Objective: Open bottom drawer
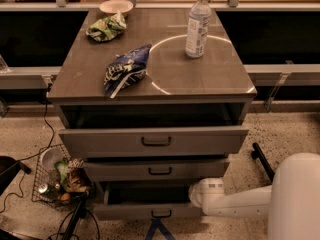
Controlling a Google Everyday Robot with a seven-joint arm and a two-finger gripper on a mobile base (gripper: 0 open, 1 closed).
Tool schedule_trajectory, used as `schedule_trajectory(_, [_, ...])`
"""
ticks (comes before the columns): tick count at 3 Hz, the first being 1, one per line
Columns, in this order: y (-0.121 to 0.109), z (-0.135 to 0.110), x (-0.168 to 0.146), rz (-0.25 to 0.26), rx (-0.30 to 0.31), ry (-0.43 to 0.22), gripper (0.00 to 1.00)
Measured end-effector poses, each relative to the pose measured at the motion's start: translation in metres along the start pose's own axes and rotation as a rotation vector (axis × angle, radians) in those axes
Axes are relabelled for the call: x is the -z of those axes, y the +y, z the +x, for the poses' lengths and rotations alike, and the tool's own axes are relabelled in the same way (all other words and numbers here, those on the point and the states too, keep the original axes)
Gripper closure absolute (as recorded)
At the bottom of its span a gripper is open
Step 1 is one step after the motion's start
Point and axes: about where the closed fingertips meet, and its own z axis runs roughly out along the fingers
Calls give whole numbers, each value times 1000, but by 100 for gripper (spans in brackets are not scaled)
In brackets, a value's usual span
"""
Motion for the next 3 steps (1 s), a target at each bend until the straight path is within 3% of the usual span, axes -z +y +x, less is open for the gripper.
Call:
schedule_trajectory(1, [-5, -2, -15, -15, 11, 4, 100])
schedule_trajectory(3, [-2, 1, -52, -113, 13, 14, 100])
